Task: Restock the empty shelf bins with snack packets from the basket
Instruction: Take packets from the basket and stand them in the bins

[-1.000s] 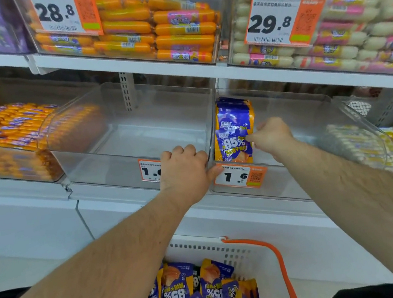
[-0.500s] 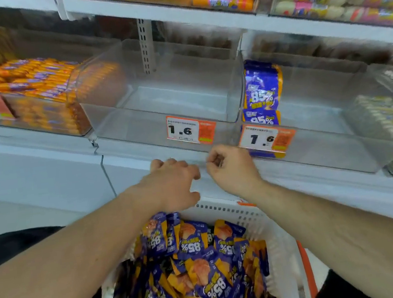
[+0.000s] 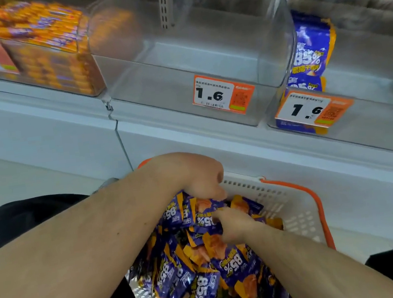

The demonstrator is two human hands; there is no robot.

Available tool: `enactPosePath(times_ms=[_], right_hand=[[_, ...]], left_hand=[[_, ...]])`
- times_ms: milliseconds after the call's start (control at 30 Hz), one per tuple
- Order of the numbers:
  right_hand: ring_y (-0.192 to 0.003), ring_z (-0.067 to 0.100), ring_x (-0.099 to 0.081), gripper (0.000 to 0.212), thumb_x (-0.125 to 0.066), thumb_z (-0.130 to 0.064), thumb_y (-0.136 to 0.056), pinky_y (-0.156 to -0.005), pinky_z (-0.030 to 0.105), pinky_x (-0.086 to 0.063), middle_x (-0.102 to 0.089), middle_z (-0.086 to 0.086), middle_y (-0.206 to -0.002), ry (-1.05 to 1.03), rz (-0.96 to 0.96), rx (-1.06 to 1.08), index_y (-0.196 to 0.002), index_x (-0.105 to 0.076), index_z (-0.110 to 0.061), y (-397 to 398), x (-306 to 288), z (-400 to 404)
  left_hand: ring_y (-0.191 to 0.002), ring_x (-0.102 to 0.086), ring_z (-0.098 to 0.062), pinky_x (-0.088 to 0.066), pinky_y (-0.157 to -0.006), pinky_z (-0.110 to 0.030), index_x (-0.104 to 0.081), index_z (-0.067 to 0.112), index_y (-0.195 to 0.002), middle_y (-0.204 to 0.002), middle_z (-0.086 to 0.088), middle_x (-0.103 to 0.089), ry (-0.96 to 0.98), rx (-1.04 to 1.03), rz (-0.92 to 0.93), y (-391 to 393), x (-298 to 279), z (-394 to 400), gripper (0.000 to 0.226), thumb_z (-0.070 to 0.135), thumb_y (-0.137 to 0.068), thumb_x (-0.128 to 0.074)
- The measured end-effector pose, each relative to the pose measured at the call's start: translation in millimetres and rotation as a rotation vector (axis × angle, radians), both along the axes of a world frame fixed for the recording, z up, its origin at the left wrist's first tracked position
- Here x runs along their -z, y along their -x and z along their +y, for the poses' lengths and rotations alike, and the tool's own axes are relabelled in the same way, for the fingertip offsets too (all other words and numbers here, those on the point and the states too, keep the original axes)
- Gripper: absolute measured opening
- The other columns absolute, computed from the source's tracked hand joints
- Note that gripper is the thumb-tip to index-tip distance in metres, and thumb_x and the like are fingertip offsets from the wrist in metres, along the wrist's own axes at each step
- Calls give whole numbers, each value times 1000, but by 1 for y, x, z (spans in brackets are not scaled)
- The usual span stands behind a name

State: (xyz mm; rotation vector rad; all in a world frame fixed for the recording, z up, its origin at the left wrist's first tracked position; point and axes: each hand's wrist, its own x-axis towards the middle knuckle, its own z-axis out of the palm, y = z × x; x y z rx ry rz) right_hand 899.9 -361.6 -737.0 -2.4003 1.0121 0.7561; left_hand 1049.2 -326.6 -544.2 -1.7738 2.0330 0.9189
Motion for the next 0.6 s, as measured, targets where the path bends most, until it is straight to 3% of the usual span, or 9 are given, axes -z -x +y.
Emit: enactPosePath(times_ms=[133, 200, 333, 467, 533, 600], right_hand=[[-82, 27, -50, 15, -61, -11, -90, -70, 43, -48, -53, 10, -105, 52, 108, -158, -101, -53, -16, -6, -8, 4], [-79, 28, -50, 15, -57, -6, -89, -68, 43, -49, -57, 13, -104, 71, 147, -263, -103, -58, -12, -10, -18, 4], [-67, 27, -48, 8, -54, -3, -84, -56, 39, -41, -54, 10, -80, 99, 129, -371, -87, -53, -10, -11, -63, -6], [-81, 31, -56, 11, -57, -12, -89, -64, 37, -42, -56, 10, -89, 34, -32, -147, -85, -48, -16, 0, -118, -27], [-87, 32, -61, 11, -63, -16, -89, -70, 37, -47, -62, 13, -93, -13, -180, 34, -87, -52, -16, 8, -133, -42], [-86, 25, -66, 11, -68, -14, -88, -73, 37, -54, -67, 9, -94, -116, -379, 246, -95, -59, -11, 17, -146, -50]], left_hand=[[-86, -32, -19, -29, -73, -34, -35, 21, -98, -98, -2, -36, -1, 3, 3, -3, 1, -1, 28, 47, -97, -46], [-85, -33, -19, -29, -70, -33, -36, 21, -98, -98, -3, -36, 0, -10, 4, -4, 1, -3, 27, 46, -97, -46], [-84, -40, -19, -35, -73, -33, -43, 22, -99, -97, -2, -46, -16, -70, -28, -7, 1, -3, 25, 46, -95, -47], [-90, -49, -21, -41, -81, -34, -53, 16, -110, -108, -4, -55, -24, -148, -61, -11, -2, -1, 37, 49, -95, -50], [-105, -57, -25, -44, -90, -36, -54, 9, -123, -122, -6, -59, 7, -229, -67, -16, -6, 0, 55, 55, -92, -52], [-124, -51, -25, -41, -100, -35, -44, 10, -140, -140, -7, -51, 69, -348, -67, -22, -13, 1, 72, 62, -90, -50]])
